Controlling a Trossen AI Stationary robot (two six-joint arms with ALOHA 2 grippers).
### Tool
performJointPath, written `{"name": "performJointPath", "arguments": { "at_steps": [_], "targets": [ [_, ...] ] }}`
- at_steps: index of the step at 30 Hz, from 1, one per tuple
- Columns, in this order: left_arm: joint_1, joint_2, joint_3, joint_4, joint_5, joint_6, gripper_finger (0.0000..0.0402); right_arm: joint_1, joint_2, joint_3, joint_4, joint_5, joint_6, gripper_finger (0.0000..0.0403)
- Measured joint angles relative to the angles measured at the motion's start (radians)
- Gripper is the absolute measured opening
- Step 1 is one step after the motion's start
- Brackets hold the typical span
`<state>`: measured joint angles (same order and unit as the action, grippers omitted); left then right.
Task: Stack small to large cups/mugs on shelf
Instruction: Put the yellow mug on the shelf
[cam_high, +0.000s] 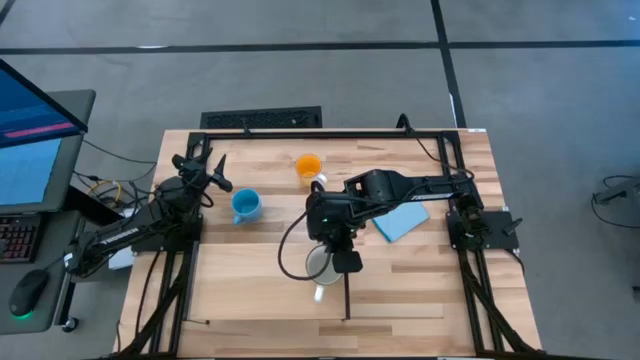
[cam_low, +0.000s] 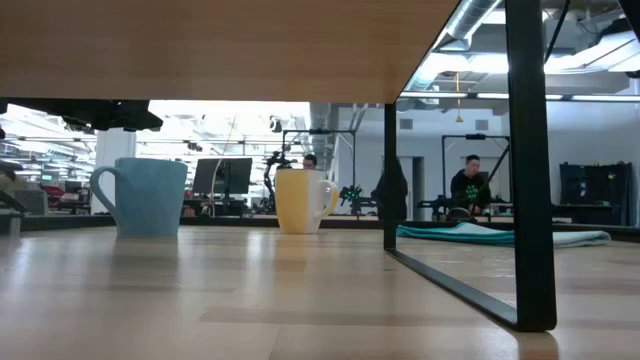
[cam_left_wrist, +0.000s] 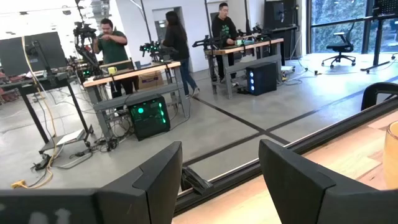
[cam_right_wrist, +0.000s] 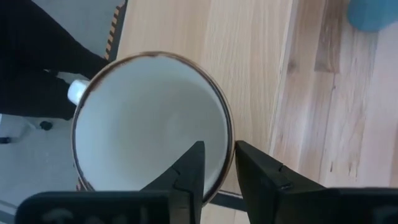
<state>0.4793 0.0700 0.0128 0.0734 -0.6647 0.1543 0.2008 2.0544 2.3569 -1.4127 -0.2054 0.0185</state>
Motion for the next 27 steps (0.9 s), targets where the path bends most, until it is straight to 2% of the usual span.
{"name": "performJointPath", "arguments": {
  "at_steps": [27],
  "targets": [
    [0.0, 0.0, 0.0, 0.0, 0.0, 0.0, 0.0206, 0.0, 0.015, -0.002, 0.074, -0.019, -0.028, 0.0108]
  ]
}}
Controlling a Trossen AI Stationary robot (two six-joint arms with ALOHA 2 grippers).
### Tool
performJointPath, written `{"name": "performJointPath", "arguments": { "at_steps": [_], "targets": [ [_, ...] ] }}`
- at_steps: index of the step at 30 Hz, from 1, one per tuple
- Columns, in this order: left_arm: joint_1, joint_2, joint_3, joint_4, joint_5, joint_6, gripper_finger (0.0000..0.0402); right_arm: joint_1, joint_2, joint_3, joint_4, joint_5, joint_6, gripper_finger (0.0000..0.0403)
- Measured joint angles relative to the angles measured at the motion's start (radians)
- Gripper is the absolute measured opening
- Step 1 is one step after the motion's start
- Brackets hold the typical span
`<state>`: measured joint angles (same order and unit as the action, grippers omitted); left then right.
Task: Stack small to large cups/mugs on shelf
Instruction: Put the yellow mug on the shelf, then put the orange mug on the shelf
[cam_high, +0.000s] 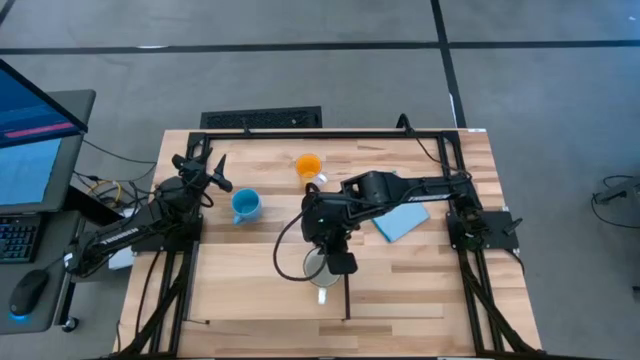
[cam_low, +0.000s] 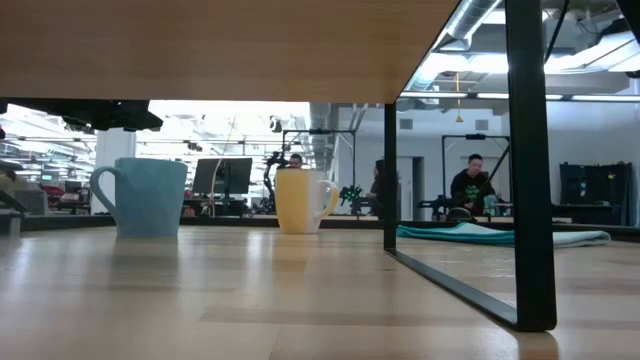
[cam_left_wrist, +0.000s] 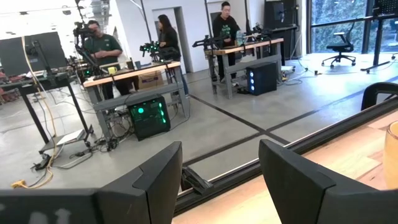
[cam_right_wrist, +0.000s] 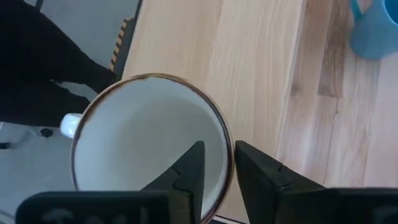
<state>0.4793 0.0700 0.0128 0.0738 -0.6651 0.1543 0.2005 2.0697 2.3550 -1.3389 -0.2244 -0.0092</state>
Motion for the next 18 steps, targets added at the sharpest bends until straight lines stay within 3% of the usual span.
{"name": "performJointPath", "arguments": {
  "at_steps": [18],
  "targets": [
    [0.0, 0.002, 0.0, 0.0, 0.0, 0.035, 0.0206, -0.006, -0.001, 0.0, 0.021, -0.01, -0.017, 0.0108]
  ]
}}
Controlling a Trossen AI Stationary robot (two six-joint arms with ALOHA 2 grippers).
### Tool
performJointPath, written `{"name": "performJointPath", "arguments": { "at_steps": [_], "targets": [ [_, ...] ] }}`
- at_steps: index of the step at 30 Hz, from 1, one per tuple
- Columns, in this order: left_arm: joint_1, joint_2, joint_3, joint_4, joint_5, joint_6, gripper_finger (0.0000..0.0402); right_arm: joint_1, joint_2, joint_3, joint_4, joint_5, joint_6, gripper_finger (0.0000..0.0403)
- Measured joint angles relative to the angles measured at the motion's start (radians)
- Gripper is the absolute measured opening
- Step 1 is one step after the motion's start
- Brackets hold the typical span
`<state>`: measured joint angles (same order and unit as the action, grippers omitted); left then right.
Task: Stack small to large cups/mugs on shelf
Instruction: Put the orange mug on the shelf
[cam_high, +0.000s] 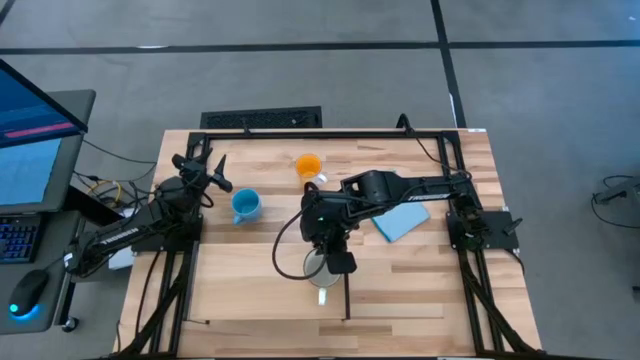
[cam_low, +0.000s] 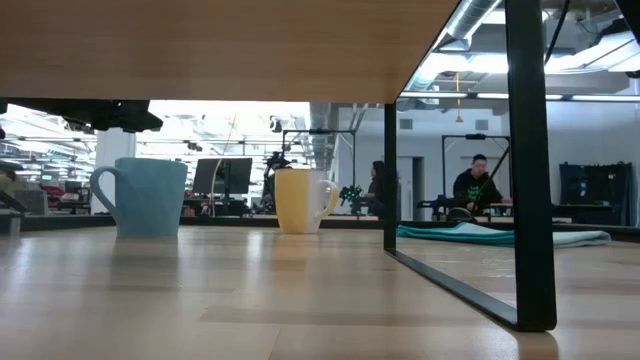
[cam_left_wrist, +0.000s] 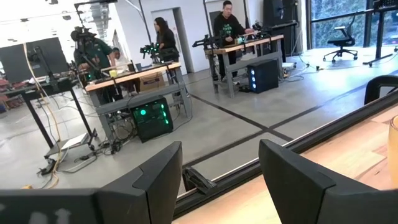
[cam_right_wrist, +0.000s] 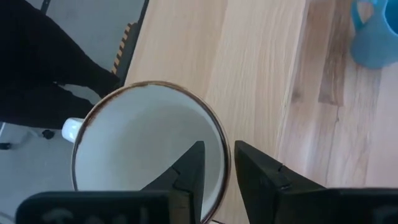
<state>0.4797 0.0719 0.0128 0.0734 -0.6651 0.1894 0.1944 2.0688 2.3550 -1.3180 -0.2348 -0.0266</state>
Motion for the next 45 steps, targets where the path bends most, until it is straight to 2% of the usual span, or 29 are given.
{"name": "performJointPath", "arguments": {
  "at_steps": [34, 39, 42, 45],
  "targets": [
    [0.0, 0.0, 0.0, 0.0, 0.0, -0.001, 0.0206, -0.002, -0.026, 0.001, 0.023, 0.001, 0.027, 0.0108],
    [0.0, 0.0, 0.0, 0.0, 0.0, -0.002, 0.0206, -0.032, -0.076, 0.002, 0.053, 0.094, -0.011, 0.0108],
    [0.0, 0.0, 0.0, 0.0, 0.0, -0.002, 0.0206, -0.064, -0.123, 0.002, 0.031, 0.178, -0.126, 0.0108],
    [0.0, 0.0, 0.0, 0.0, 0.001, -0.002, 0.0206, -0.1, -0.175, 0.002, -0.008, 0.192, -0.153, 0.0108]
  ]
}}
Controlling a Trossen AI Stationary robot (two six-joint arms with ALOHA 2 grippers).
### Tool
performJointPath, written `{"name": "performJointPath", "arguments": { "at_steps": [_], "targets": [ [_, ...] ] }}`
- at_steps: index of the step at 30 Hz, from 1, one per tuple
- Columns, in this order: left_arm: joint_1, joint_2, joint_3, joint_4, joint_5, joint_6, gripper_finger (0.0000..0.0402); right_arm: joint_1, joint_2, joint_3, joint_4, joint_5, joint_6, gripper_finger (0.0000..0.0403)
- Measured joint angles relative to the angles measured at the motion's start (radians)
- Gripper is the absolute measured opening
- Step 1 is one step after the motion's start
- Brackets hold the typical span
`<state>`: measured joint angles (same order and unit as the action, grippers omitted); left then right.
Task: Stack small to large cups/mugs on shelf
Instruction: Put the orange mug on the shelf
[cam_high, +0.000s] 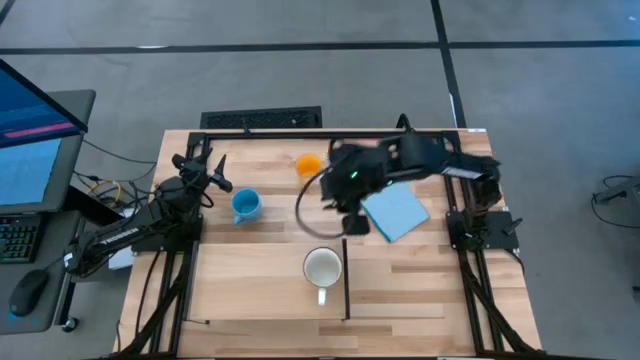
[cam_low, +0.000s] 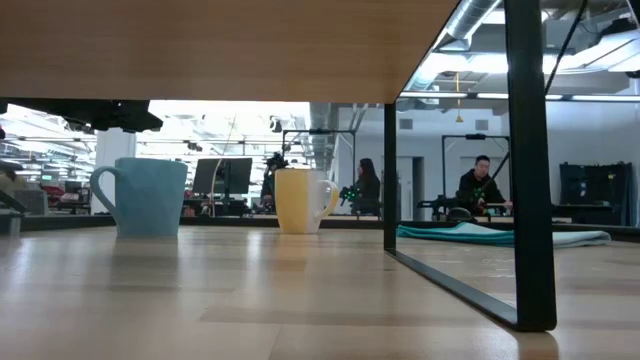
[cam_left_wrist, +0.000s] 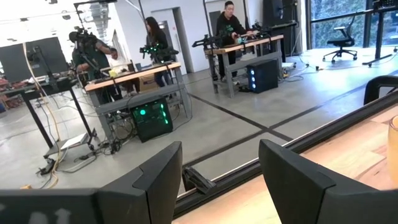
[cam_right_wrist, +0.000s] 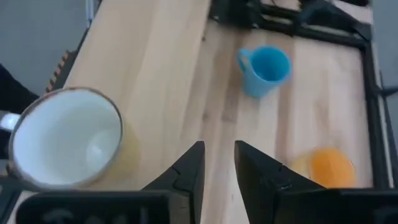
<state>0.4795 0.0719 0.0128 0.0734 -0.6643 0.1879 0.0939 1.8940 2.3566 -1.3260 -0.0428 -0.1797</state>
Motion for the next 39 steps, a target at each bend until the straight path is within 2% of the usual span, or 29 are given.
{"name": "performJointPath", "arguments": {
  "at_steps": [5, 9, 14, 16, 22, 26, 30, 35, 39],
  "targets": [
    [0.0, 0.0, 0.0, 0.0, -0.002, 0.0, 0.0206, -0.067, -0.081, 0.0, 0.01, 0.007, -0.002, 0.0108],
    [0.0, 0.0, 0.0, 0.0, -0.002, -0.008, 0.0206, -0.136, -0.133, 0.0, -0.008, 0.072, -0.011, 0.0108],
    [0.0, 0.0, 0.0, 0.0, -0.002, -0.032, 0.0206, -0.266, -0.201, 0.0, -0.054, 0.066, -0.06, 0.0108],
    [0.0, 0.0, 0.0, 0.0, -0.002, -0.05, 0.0206, -0.333, -0.233, -0.006, -0.063, 0.032, -0.099, 0.0108],
    [0.0, 0.0, 0.0, 0.0, -0.002, -0.096, 0.0206, -0.589, -0.34, -0.077, -0.055, -0.206, -0.213, 0.0108],
    [0.0, 0.0, 0.0, 0.0, -0.002, -0.095, 0.0206, -0.771, -0.417, -0.199, -0.024, -0.385, -0.271, 0.0108],
    [0.0, 0.0, 0.0, 0.002, -0.002, -0.105, 0.0206, -0.95, -0.507, -0.392, 0.091, -0.623, -0.34, 0.0108],
    [0.0, 0.0, 0.0, 0.016, -0.001, -0.108, 0.0206, -1.123, -0.605, -0.684, 0.226, -0.812, -0.381, 0.0108],
    [0.0, 0.0, 0.0, 0.044, -0.001, -0.114, 0.0206, -1.211, -0.666, -0.932, 0.381, -1.117, -0.465, 0.0108]
  ]
}}
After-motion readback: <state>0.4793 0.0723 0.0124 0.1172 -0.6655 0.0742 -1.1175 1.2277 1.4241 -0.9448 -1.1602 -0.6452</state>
